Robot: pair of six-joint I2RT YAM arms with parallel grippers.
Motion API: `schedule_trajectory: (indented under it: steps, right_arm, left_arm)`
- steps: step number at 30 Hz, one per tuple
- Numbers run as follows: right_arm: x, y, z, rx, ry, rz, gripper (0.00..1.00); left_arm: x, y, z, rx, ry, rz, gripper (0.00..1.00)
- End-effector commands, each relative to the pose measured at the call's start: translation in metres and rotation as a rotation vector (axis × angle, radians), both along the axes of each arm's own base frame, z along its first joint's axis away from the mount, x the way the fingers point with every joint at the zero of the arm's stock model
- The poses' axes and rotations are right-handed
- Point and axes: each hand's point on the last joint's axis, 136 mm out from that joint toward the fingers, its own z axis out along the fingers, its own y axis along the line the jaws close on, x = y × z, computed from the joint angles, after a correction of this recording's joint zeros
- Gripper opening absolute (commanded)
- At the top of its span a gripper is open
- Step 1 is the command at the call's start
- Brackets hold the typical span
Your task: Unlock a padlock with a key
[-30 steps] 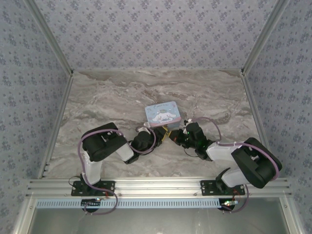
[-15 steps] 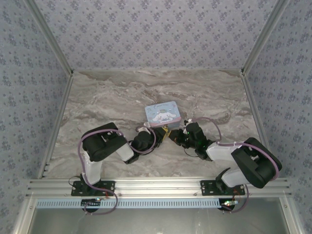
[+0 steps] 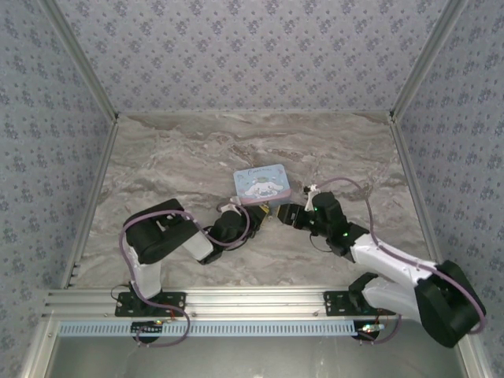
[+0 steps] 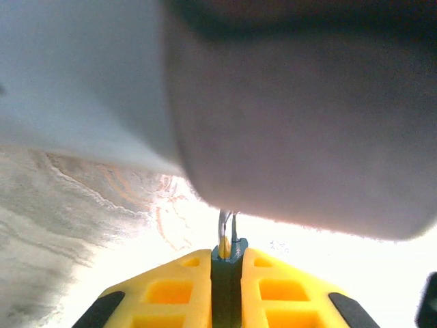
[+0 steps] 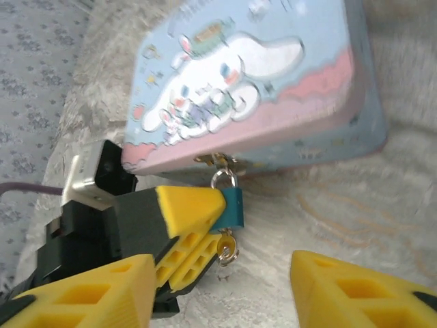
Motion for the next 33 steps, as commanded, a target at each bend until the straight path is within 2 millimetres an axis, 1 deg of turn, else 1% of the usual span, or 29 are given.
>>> schedule_trajectory:
  steps: [1,3,6,8,10,14,16,19,23,26,28,33]
  right_arm:
    - [0.0,-0.011,0.023,-0.168,-0.197,0.068,0.66]
    - [-0.002,-0.011,0.042,-0.208,-0.319,0.103,0.78]
    - [-0.011,-0.004,0.063,-0.286,-0.471,0.18,1.0]
    - [-0.021,0.004,0.074,-0.349,-0.572,0.258,1.0]
    - [-0.03,0.013,0.08,-0.426,-0.671,0.33,1.0]
    - [-0.048,0.027,0.08,-0.648,-0.868,0.47,1.0]
    - [-0.055,0.031,0.074,-0.799,-0.964,0.535,1.0]
    - [-0.065,0.036,0.063,-0.97,-1.07,0.633,1.0]
    - [-0.072,0.038,0.048,-1.083,-1.156,0.728,1.0]
    - [-0.07,0.037,0.038,-1.144,-1.158,0.728,1.0]
    - [-0.067,0.036,0.026,-1.175,-1.134,0.742,0.94]
    - [-0.059,0.042,-0.004,-1.204,-1.074,0.752,0.82]
  left_arm:
    - [0.003,0.003,0.018,-0.008,-0.041,-0.006,0.14]
    - [0.003,0.003,0.02,-0.011,-0.039,-0.014,0.17]
    - [0.003,0.002,0.023,-0.023,-0.035,-0.023,0.17]
    - [0.003,0.003,0.023,-0.025,-0.029,-0.022,0.17]
    - [0.003,0.005,0.023,-0.024,-0.027,-0.02,0.17]
    - [0.003,0.006,0.023,-0.03,-0.02,-0.02,0.16]
    - [0.003,0.006,0.023,-0.033,-0.019,-0.021,0.16]
    - [0.003,0.007,0.022,-0.036,-0.013,-0.021,0.16]
    - [0.003,0.007,0.022,-0.038,-0.007,-0.02,0.15]
    - [0.004,0.007,0.022,-0.044,-0.002,-0.015,0.15]
    - [0.004,0.007,0.021,-0.05,0.006,-0.013,0.15]
    - [0.003,0.006,0.021,-0.063,0.012,-0.016,0.15]
